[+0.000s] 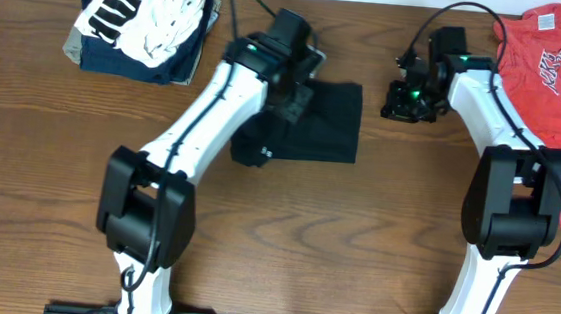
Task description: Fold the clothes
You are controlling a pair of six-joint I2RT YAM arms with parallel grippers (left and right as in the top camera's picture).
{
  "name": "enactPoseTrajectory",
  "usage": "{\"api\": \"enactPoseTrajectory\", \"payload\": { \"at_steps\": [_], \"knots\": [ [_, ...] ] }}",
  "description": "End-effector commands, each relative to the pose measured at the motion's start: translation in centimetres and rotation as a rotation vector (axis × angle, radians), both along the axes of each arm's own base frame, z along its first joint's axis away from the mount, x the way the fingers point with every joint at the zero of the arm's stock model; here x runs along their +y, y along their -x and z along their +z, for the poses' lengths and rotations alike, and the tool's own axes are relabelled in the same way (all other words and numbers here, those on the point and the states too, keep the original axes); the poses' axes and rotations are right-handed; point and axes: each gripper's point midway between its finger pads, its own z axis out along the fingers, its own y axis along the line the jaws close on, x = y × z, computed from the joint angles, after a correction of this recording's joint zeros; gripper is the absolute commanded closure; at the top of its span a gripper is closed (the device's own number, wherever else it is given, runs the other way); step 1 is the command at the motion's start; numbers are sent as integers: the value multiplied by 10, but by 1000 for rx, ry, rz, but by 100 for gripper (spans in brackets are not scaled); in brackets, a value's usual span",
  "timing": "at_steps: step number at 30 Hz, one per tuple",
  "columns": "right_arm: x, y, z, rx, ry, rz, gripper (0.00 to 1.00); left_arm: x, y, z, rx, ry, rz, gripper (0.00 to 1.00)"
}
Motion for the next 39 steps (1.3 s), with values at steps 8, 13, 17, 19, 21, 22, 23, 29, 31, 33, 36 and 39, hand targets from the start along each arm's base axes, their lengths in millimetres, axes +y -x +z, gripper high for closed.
{"api": "enactPoseTrajectory", "payload": {
  "at_steps": [8,13,17,19,21,22,23,29,31,33,36,39],
  "knots": [
    [12,1,9,-9,-70,25,99,-29,-6,35,-95,55,-33,94],
    [34,-4,10,-52,-68,67,99,-31,-11,77,-159,88,-32,94],
    [49,-7,9,-71,-75,84,99,-32,-9,100,-178,99,-35,94],
    [54,-7,5,-65,-76,89,99,-32,-10,105,-185,102,-35,94],
    [60,-4,-4,-47,-75,102,99,-33,-11,107,-191,106,-35,94],
    [64,-1,-12,-28,-73,107,99,-33,-11,108,-194,108,-37,94],
    [67,0,-17,-18,-75,113,99,-35,-10,108,-194,109,-39,94],
    [79,7,-54,60,-97,99,99,-49,-2,108,-194,113,-71,94],
    [80,8,-60,76,-117,100,99,-56,3,108,-193,114,-88,94],
    [79,9,-62,81,-119,98,99,-66,7,105,-193,117,-111,94],
    [78,7,-61,76,-119,95,99,-84,11,97,-192,122,-143,94],
    [76,7,-61,77,-119,91,99,-101,13,81,-177,121,-163,94]
  ]
}}
